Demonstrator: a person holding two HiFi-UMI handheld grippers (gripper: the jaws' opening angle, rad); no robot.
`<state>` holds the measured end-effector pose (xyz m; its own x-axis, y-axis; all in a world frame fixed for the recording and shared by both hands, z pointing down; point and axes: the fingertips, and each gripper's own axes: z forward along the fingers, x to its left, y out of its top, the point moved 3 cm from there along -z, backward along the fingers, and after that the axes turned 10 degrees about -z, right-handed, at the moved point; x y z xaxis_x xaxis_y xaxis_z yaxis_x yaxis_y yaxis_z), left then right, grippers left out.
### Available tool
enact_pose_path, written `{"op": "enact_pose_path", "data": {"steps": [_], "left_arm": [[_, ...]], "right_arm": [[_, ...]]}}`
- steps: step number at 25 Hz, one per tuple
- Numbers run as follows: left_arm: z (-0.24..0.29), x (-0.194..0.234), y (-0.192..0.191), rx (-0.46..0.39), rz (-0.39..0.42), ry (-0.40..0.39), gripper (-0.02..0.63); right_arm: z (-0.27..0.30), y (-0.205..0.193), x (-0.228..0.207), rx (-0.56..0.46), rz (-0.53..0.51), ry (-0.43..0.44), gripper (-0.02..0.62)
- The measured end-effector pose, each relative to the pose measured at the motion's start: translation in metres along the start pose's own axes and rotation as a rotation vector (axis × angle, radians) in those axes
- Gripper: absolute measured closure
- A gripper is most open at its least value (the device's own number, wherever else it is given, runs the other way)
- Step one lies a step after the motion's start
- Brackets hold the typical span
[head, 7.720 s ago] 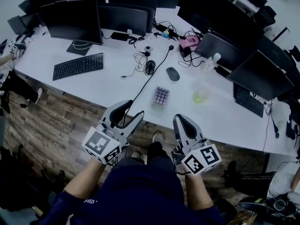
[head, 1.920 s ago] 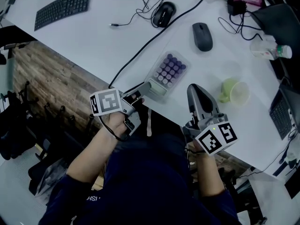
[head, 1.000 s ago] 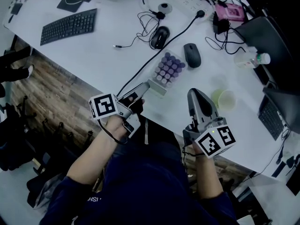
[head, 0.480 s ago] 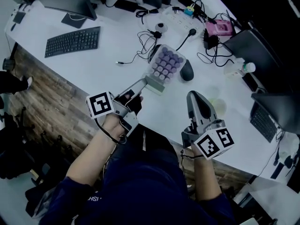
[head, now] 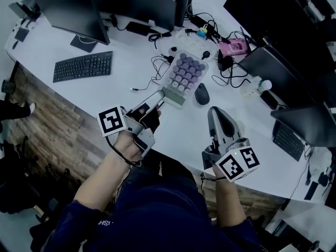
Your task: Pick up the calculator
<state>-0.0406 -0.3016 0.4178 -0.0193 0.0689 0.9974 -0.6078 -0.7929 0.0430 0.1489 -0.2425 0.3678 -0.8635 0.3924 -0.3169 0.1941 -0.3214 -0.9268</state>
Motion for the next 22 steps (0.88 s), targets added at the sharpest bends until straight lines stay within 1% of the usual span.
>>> {"op": "enact_pose_path", "data": {"steps": [5, 10, 17, 22], "left_arm": [[0.007, -0.025, 0.011, 0.01, 0.019, -0.05, 0.508], [0.014, -0.047, 0.022, 0.02, 0.035, -0.084, 0.508], [0.02, -0.07, 0.03, 0.026, 0.058, -0.131, 0.508], [0.025, -0.083, 0.036, 0.028, 0.066, -0.157, 0.508]], "right_arm": [[0.003, 0.021, 0.003, -0.044, -0.019, -0.018, 0.591], [0.007, 0.037, 0.004, -0.075, -0.031, -0.035, 0.591], [0.006, 0.056, 0.002, -0.116, -0.052, -0.06, 0.591], [0.01, 0.07, 0.003, -0.141, -0.071, -0.061, 0.591]]}}
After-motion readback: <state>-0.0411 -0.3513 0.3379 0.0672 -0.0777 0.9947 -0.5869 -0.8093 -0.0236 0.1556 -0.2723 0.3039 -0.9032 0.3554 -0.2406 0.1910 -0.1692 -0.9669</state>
